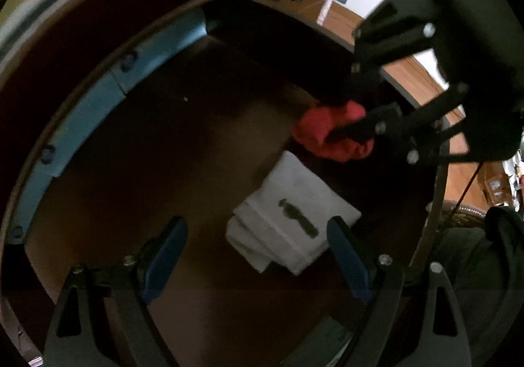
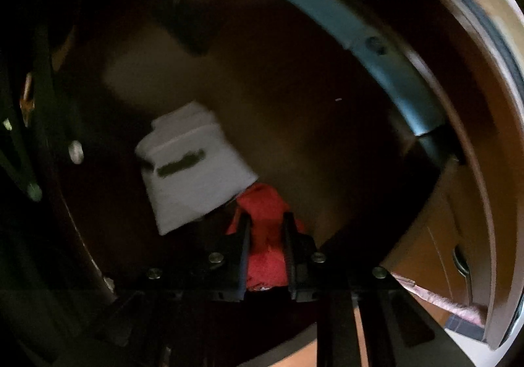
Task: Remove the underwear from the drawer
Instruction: 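Grasp a grey sock with the left tool while the right tool grasps a red sock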
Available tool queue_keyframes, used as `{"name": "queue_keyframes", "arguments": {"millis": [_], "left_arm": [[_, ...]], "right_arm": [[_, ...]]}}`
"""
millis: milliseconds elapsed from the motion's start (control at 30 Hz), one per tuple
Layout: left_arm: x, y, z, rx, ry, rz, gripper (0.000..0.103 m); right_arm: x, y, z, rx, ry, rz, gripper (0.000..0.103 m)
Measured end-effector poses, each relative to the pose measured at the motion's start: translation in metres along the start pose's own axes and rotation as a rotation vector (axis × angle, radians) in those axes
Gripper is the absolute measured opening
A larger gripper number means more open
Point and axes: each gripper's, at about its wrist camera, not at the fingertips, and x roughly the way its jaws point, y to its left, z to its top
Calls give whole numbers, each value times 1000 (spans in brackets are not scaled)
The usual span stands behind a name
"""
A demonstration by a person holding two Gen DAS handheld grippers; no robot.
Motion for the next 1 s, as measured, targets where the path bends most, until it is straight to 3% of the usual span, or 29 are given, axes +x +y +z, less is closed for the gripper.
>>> {"name": "queue_keyframes", "arguments": {"millis": [233,367,467,500,533,700,1000], "left_arm": [[21,-9,13,27,73,-26,88],[26,-12,17,33,88,-68,86],[29,-12,17,20,108,-145,72],[30,-10,18,12,106,-156,61],[31,-10,17,12,108,-151,33],[34,-7,13,11,100,-137,7],[5,3,-10,-43,-8,-49,0]], "right_arm": [[-22,-3,-2,39,-72,-4,20],[-34,-6,-32,60,-108,6,20],[-42,-6,-38,86,-130,17,20],[-43,-6,-40,98,-139,22,20],[-41,-6,-43,109,-148,27,20],[-63,-11,-41,172,-209,50,20],[-91,-12,-56,270,-331,76,20]]}}
